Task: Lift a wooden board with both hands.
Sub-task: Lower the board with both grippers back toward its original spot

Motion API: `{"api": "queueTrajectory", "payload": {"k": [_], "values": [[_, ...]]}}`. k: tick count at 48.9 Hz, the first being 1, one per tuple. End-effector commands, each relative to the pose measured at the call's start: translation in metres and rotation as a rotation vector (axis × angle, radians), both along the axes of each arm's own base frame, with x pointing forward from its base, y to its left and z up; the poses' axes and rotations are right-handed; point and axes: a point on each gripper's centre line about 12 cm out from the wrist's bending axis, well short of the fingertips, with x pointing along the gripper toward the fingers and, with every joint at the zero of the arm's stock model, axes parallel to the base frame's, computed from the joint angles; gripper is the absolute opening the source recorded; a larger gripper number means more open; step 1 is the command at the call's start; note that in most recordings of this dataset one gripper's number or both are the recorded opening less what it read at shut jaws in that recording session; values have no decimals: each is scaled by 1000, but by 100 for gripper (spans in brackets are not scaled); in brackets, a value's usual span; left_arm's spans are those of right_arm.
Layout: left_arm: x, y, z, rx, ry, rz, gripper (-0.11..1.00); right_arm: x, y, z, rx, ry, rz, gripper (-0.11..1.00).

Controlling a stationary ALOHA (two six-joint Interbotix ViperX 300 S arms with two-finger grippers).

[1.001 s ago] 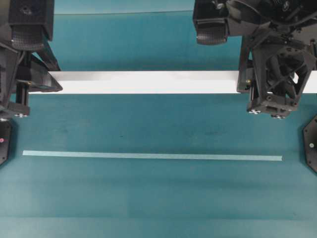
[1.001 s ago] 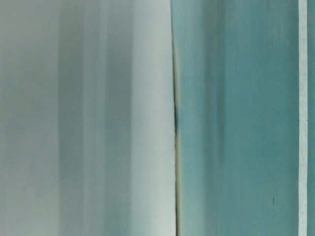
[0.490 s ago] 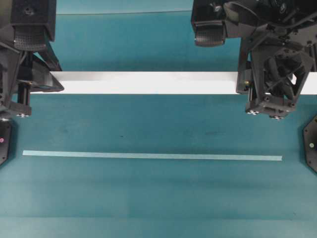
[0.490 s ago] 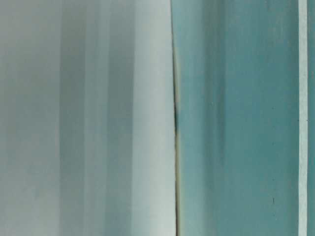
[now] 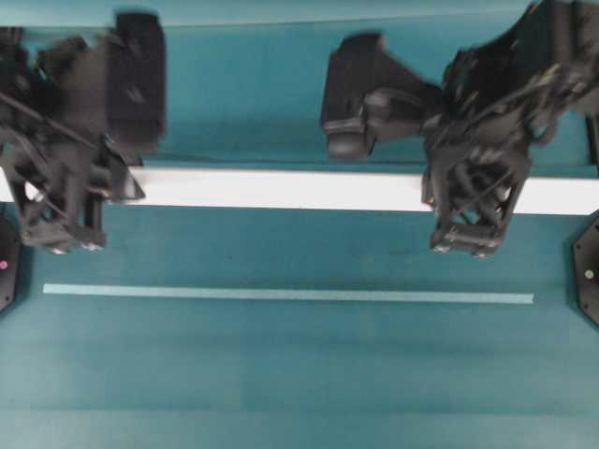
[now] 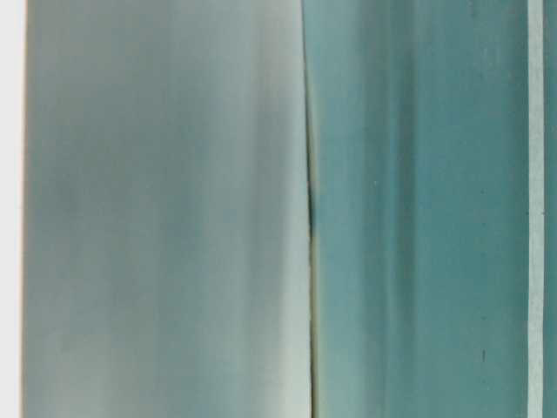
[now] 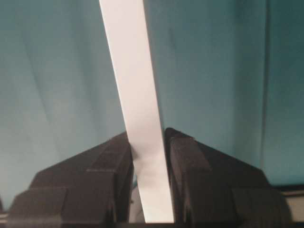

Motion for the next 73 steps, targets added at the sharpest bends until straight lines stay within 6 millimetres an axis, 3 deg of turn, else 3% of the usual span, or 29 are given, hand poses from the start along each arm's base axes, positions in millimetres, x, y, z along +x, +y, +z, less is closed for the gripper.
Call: {"api": "queueTrajectory", "payload": {"k": [1, 33, 46, 73], "values": [[4, -4, -5, -5, -48, -7, 18, 4, 2, -5, -2, -54, 3, 22], [1, -7, -111, -8, 44, -18, 18, 0, 9, -114, -9, -5, 85, 22], [4, -7, -155, -10, 78, -23, 18, 0, 10, -147, -13, -18, 107, 22], [10, -7, -213, -14, 111, -23, 18, 7, 19, -203, -14, -14, 140, 22]]}}
